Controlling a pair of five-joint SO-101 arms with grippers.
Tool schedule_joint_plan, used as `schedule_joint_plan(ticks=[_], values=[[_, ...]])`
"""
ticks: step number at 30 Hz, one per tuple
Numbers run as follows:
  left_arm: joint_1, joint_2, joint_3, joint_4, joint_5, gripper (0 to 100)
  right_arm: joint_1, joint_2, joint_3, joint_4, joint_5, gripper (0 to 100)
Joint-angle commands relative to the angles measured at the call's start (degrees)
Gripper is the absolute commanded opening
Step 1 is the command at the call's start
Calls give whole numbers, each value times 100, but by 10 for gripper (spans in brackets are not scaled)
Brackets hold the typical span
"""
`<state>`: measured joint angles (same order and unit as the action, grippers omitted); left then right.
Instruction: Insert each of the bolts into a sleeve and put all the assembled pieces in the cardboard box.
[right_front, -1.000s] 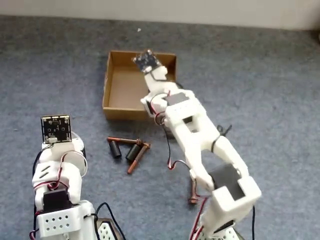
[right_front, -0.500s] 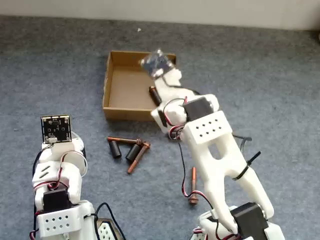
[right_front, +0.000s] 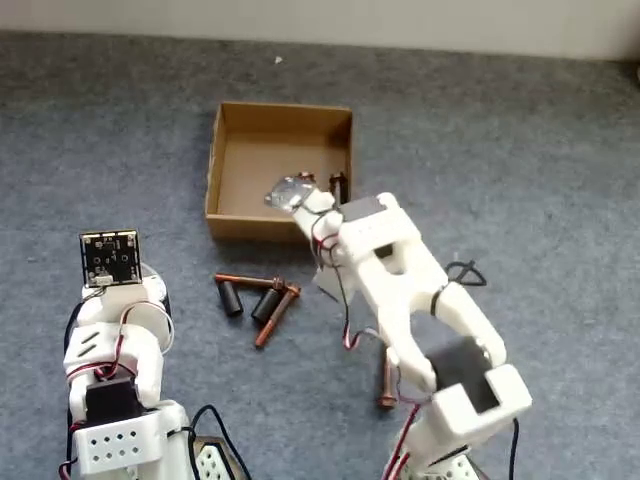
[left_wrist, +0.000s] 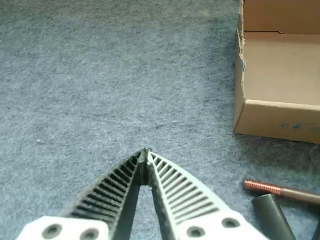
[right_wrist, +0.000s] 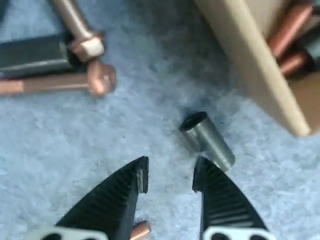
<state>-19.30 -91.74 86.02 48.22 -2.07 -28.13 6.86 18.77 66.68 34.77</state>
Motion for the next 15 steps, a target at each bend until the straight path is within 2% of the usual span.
schedule_joint_plan(ticks=[1, 15], values=[[-66, -40, -13, -114, -35, 6, 382, 286, -602, 40, 343, 142], [-66, -40, -13, -114, -35, 6, 541, 716, -1560, 479, 765, 142]])
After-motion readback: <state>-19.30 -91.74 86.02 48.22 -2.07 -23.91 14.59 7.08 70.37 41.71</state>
